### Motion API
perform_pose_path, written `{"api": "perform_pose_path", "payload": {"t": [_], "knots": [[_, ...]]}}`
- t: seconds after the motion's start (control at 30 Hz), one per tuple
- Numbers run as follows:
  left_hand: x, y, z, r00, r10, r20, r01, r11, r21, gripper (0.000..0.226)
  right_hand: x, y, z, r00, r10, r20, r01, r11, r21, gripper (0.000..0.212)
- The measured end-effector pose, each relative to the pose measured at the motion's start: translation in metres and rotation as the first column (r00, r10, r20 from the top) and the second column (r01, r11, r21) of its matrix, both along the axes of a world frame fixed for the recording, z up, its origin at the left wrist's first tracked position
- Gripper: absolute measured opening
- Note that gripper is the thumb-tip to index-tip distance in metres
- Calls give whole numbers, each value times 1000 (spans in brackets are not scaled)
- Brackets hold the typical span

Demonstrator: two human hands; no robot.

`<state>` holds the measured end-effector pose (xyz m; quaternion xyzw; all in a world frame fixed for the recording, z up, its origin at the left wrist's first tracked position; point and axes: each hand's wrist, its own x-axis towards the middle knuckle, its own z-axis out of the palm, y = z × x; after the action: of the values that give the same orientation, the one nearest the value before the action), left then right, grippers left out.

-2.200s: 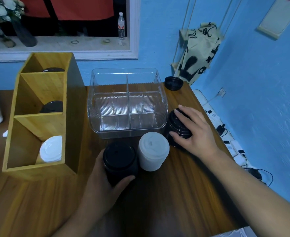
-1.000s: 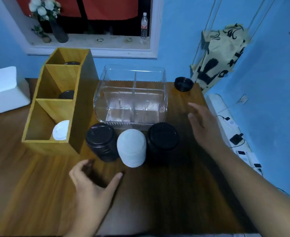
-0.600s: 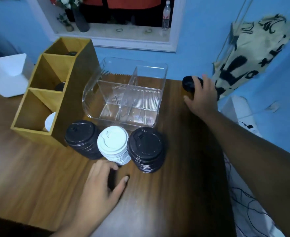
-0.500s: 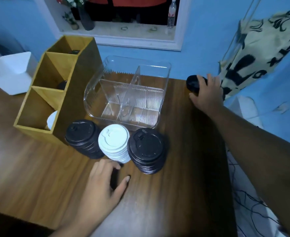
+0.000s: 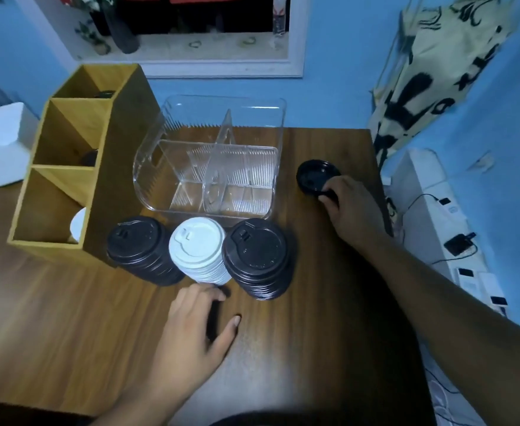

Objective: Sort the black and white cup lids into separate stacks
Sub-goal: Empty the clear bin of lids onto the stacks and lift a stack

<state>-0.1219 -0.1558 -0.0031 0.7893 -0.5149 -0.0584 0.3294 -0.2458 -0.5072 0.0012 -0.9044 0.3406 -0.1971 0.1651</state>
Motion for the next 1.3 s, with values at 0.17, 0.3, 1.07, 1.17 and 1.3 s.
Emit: {"api": "perform_pose_path", "payload": {"t": [0.17, 0.3, 1.07, 1.17, 1.3], "knots": [[1, 2, 0, 995, -94, -16, 94, 996, -8, 31, -51, 95, 27, 973, -137, 184, 50, 911, 410, 21], [4, 4, -1, 990, -142, -2, 142, 990, -14, 36, -74, 153, 40, 895, -394, 209, 150, 709, 690, 23], [-9, 0, 15, 970, -152, -191, 154, 988, -8, 75, -80, 192, 43, 952, -120, -281, 204, 935, 292, 93], [-15, -5, 19, 968, -160, -192, 157, 987, -27, 76, -92, 192, 47, 978, -72, -197, 148, 901, 407, 101], [-19, -11, 18, 978, -119, -173, 117, 993, -25, 78, -81, 202, 34, 970, -119, -213, 166, 961, 221, 99]]}}
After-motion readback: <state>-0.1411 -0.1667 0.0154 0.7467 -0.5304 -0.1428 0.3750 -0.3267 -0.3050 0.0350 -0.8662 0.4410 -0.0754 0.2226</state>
